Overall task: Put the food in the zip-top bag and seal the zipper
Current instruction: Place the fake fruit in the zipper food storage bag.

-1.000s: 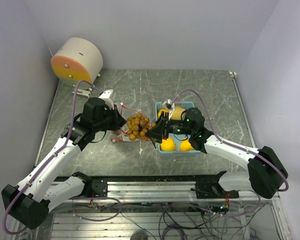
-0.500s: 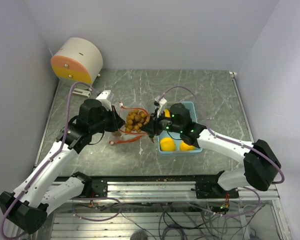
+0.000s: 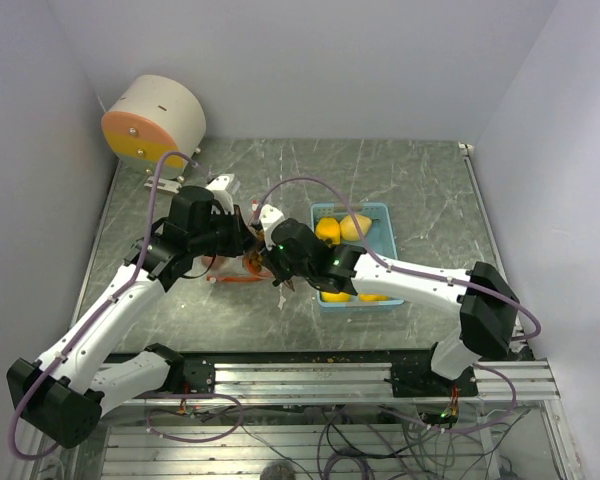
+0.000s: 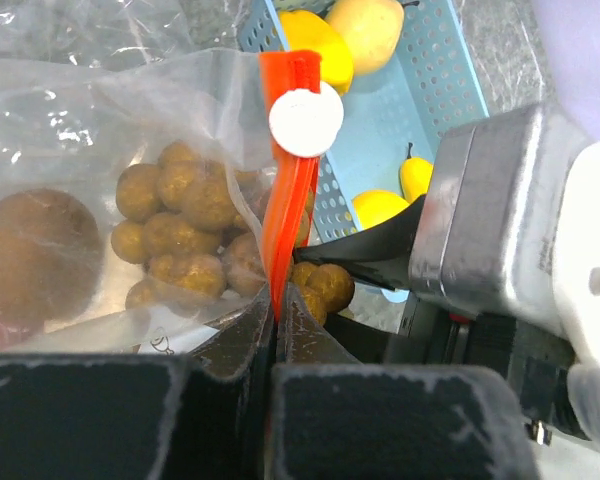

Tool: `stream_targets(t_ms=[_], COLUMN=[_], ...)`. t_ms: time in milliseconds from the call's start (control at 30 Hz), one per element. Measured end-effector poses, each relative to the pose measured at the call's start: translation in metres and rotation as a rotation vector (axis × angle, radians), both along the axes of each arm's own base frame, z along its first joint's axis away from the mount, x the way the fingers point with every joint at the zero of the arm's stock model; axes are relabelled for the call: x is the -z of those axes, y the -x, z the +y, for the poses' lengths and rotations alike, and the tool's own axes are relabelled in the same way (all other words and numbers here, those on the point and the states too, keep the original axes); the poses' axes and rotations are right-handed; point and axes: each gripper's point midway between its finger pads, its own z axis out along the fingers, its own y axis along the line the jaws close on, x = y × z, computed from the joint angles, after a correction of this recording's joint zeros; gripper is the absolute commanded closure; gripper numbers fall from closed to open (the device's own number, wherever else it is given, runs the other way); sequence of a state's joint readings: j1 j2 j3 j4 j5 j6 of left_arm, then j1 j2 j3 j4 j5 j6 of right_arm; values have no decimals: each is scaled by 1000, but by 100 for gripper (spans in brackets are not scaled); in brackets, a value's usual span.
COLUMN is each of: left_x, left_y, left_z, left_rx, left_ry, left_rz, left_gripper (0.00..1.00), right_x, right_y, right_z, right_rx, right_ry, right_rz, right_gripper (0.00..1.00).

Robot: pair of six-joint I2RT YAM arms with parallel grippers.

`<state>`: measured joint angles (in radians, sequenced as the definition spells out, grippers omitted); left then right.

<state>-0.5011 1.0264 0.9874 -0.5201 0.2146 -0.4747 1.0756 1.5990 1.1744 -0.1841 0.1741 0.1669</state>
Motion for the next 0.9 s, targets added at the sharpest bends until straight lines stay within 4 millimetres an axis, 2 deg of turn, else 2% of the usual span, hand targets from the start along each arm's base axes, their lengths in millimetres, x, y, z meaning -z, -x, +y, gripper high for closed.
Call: stream_targets(t_ms=[167, 400, 567, 733, 900], left_x=[-3, -5, -6, -4, 1], left_y=[2, 6, 7, 8, 10], left_z=[-2, -2, -1, -1, 0], left_rx=[15, 22, 20, 19, 18], left_ry=[14, 32, 36, 34, 27], left_rz=[-6, -29, -30, -26, -8], left_gripper=[93, 93, 93, 93, 93], right_x=[-12, -32, -30, -36, -40], right_y=[-16, -31, -35, -33, -37], right_z=[-8, -7, -2, 12, 11], right_rx=[97, 181, 197, 151, 144], right_ry=[43, 10, 2, -59, -92], right_rz=[-48, -85, -80, -67, -77], right_gripper=[80, 77, 72, 60, 35])
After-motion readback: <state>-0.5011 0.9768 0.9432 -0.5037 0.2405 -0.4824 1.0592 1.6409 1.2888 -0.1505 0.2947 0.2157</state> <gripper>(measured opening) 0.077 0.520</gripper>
